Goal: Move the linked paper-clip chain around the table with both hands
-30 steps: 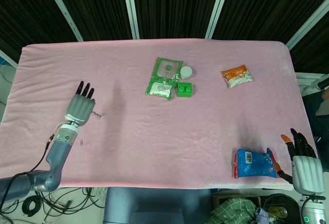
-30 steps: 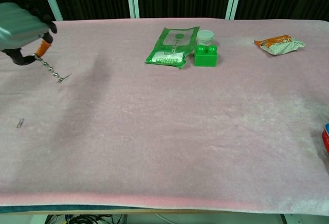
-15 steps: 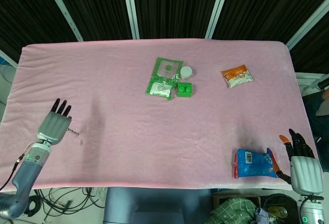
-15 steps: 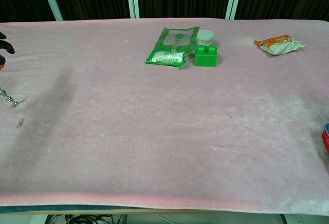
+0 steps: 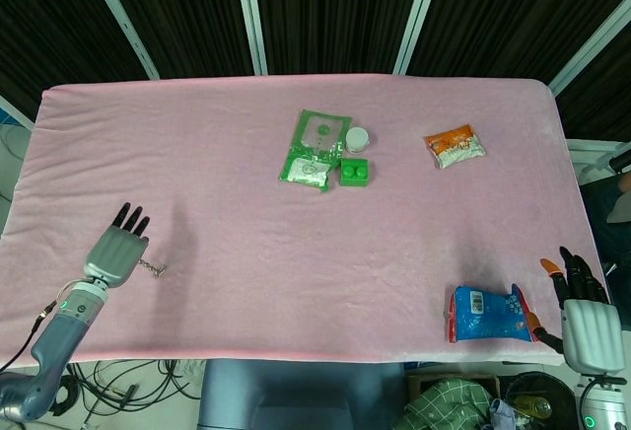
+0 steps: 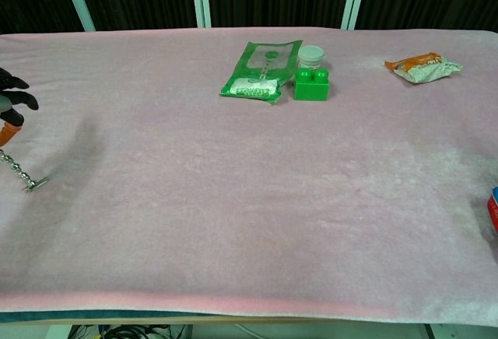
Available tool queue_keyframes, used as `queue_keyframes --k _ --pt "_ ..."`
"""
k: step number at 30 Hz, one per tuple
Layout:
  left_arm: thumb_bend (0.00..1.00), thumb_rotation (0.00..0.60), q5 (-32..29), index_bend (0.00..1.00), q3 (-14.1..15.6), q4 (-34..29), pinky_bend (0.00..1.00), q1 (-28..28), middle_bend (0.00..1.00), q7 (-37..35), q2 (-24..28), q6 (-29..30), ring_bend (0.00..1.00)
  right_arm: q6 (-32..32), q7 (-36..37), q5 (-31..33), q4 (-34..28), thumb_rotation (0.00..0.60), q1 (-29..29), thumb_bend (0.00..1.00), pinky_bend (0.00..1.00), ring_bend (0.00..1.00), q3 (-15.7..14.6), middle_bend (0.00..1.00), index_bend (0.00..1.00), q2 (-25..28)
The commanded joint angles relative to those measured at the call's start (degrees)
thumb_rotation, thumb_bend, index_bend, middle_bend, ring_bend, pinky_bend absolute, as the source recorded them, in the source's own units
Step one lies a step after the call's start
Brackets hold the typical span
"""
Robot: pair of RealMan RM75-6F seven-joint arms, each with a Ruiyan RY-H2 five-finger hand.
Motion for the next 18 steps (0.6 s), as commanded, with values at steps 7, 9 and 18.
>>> queue_keyframes --k 7,9,18 --pt "0.42 0.600 0.3 0.60 -0.8 -0.2 0.00 0.4 0.15 0.4 0.2 -0.4 0.00 0.4 0.0 0.0 0.0 0.600 -0.1 0.16 0.19 0.01 0.2 0.00 0.18 0.0" --pt "0.42 0.600 0.4 0.60 -1.3 -0.5 0.00 0.5 0.15 -0.1 0.3 -0.1 0.00 0.3 -0.1 -0.1 0.0 0.600 -0.1 0.16 0.19 0.01 0.1 0.00 0.18 -0.1" --pt "0.42 0.600 -3.3 0.60 -5.3 -5.5 0.00 -0.5 0.15 -1.4 2.3 -0.8 0.00 0.3 0.1 0.0 -0.1 0.600 -0.1 0.16 0.19 0.01 0.2 0.00 0.19 0.0"
